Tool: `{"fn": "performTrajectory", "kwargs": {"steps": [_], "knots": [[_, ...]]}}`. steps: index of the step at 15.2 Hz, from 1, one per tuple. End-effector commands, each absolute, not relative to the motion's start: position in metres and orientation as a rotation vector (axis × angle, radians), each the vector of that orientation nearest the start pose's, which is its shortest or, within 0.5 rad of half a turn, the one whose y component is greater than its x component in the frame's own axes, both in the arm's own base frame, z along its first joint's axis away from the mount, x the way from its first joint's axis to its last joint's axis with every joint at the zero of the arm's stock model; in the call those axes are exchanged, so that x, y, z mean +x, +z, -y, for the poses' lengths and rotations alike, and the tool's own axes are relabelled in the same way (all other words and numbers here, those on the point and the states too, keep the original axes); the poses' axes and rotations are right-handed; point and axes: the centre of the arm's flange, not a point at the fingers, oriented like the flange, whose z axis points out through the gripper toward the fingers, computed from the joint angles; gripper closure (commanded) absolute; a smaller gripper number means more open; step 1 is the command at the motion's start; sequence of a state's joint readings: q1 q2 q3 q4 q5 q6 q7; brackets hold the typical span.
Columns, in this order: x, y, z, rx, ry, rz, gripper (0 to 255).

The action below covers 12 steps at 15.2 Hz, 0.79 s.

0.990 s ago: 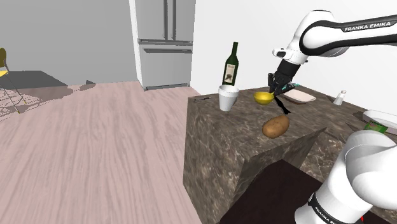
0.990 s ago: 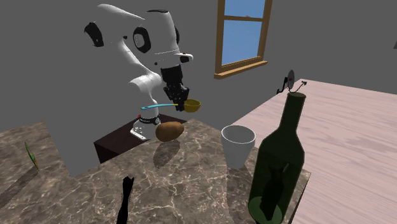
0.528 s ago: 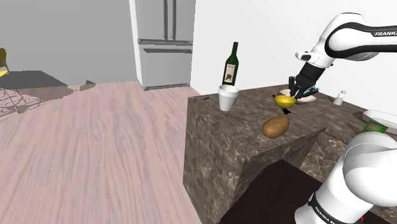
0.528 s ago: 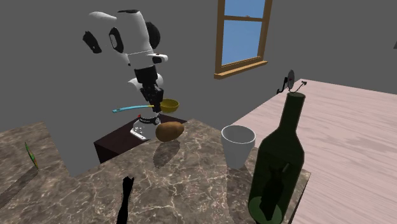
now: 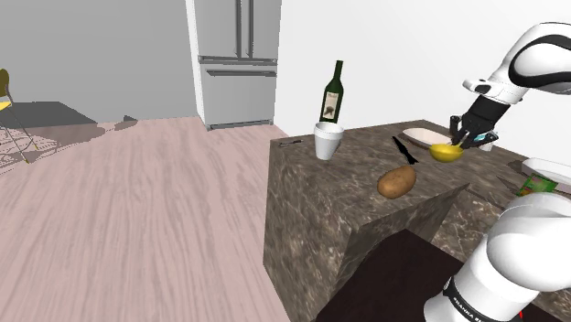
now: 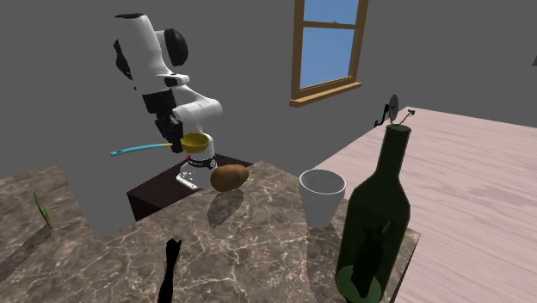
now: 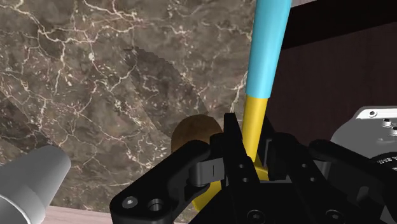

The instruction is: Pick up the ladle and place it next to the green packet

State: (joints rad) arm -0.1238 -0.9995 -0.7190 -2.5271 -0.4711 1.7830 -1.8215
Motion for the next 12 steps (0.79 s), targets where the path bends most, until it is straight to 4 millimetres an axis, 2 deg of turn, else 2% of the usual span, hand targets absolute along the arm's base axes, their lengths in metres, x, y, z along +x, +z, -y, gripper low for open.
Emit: {"fn": "performTrajectory", "kwargs": {"steps": [1,12], "knots": [[0.146,0.502,0.310,-2.563,-0.258,1.931,255],[0.022,0.502,0.386,-2.563,-0.258,1.931,255]]}}
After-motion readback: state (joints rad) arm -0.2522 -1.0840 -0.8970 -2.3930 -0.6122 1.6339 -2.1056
